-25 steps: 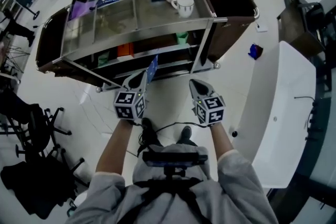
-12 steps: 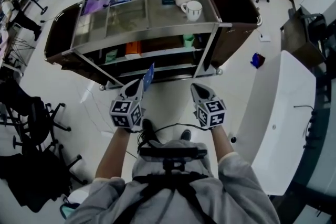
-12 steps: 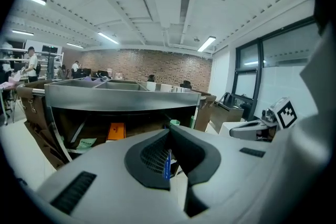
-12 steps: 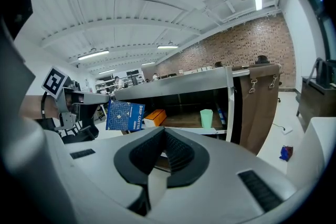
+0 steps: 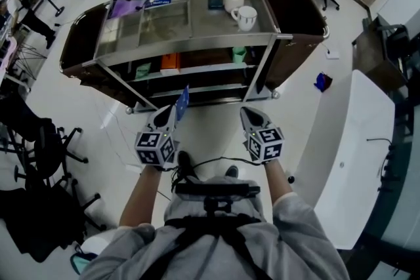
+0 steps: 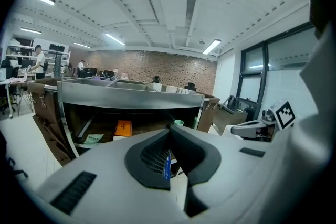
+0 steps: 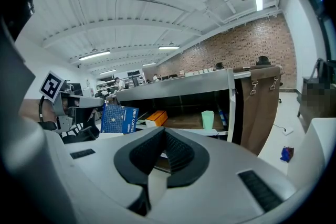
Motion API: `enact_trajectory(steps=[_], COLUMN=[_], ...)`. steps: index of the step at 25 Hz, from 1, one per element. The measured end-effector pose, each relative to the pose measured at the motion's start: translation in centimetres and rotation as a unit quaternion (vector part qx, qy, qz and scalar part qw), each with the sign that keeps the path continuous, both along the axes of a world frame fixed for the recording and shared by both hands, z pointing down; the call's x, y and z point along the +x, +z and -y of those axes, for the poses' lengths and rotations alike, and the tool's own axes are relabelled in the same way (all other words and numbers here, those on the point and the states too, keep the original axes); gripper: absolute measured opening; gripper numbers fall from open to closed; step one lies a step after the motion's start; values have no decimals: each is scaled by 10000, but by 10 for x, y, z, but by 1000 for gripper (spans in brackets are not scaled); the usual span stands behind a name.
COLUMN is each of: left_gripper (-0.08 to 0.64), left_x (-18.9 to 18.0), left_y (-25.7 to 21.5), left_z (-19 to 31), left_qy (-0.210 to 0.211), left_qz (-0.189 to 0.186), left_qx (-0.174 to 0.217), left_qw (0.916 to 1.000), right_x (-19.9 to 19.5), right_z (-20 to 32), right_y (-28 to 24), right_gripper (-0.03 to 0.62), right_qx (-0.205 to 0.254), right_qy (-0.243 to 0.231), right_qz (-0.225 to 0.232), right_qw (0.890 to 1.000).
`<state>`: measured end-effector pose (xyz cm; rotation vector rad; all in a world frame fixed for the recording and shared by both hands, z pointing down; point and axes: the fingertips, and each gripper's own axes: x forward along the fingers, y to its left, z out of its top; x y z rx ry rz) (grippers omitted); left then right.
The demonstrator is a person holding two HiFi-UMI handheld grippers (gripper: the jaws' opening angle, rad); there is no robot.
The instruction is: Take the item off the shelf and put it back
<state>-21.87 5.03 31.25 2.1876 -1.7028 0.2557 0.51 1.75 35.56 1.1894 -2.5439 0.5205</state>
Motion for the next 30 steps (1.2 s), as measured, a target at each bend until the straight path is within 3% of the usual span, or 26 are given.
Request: enact_trajectory(steps=[18,30], left_gripper=[3,3], left_x=[1,10], left_y=[9,20], left_z=[5,41], left_qy=[49,199], left_qz=[57,129], left_qx=[-75,-170], left_qw=[9999,9996], right_x=[-8,-17], right_z=[1,10], right_y=[3,10], right_gripper=[9,9], right_qx=[-13,-114], right_qy=[-56,-66], right_qz=[-16,-27], right_qw=[10000,9999])
